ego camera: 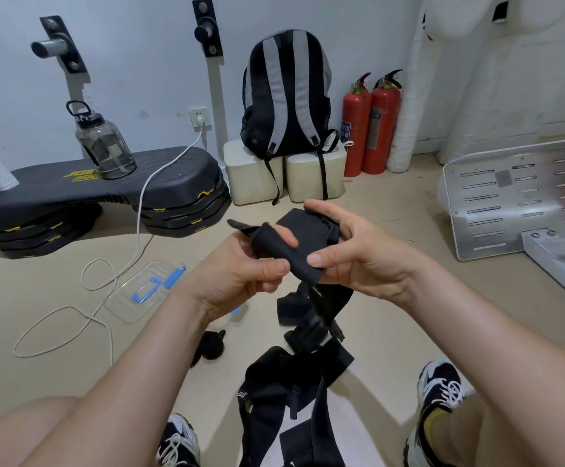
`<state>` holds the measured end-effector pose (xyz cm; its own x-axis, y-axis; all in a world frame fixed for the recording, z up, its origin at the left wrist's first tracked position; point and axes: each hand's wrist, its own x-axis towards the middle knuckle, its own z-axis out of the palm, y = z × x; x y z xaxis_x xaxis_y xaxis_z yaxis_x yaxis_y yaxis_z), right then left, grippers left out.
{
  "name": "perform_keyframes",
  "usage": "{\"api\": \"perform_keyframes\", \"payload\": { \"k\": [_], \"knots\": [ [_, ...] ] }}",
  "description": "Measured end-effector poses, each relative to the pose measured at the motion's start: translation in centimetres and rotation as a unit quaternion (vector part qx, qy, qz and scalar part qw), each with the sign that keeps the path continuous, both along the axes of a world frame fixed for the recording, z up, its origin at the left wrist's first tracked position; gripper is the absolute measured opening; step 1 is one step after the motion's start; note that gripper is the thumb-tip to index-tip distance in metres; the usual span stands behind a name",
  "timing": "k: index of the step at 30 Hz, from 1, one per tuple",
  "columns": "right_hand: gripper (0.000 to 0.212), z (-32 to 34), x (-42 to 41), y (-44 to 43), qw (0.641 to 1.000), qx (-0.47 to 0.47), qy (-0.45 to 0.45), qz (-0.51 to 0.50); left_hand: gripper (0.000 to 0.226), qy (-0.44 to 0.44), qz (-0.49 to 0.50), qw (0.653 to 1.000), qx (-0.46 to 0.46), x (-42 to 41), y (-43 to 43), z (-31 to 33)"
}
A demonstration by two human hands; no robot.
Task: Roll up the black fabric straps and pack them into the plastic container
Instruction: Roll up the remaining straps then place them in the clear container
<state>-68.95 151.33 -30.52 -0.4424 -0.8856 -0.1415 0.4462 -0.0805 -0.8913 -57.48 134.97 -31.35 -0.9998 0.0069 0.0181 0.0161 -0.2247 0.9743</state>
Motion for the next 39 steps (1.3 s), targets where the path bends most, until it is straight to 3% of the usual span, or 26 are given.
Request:
{"api": "perform_keyframes", "payload": {
  "k": [4,8,14,18,23,27,30,39],
  "knots": [
    [0.095,-0.8,0.1,-0.5,0.999,0.009,0.035,-0.031,0.013,-0.012,0.135,0.99,-0.032,-0.7,0.9,-0.8],
    [0.091,-1.3,0.2,-0.9,0.992,0.028,0.094,-0.079,0.014,-0.019,0.217,0.972,-0.082,-0.9,1.6,-1.2],
    [0.075,-1.0,0.6,-1.1,0.989,0.031,0.096,-0.113,0.011,-0.023,0.3,0.947,-0.108,-0.8,1.9,-1.0],
    [0.077,-1.0,0.7,-1.1,0.986,0.032,0.121,-0.111,0.013,-0.003,0.307,0.947,-0.095,-0.8,2.5,-0.6],
    [0.074,-1.1,1.1,-1.2,0.985,0.04,0.133,-0.098,0.036,-0.007,0.323,0.943,-0.079,-0.9,2.3,-1.0],
    [0.068,-0.2,0.9,-0.7,0.992,0.025,0.094,-0.074,0.037,-0.01,0.151,0.988,-0.016,-0.2,0.2,-0.7],
    [0.07,0.6,0.5,0.0,0.998,-0.003,0.046,-0.04,0.044,0.023,0.044,0.999,0.015,0.2,-1.0,-0.4],
    [0.066,-0.1,0.2,0.1,0.996,0.025,0.081,-0.011,0.025,0.018,0.179,0.983,-0.038,-0.6,0.7,-1.1]
  ]
}}
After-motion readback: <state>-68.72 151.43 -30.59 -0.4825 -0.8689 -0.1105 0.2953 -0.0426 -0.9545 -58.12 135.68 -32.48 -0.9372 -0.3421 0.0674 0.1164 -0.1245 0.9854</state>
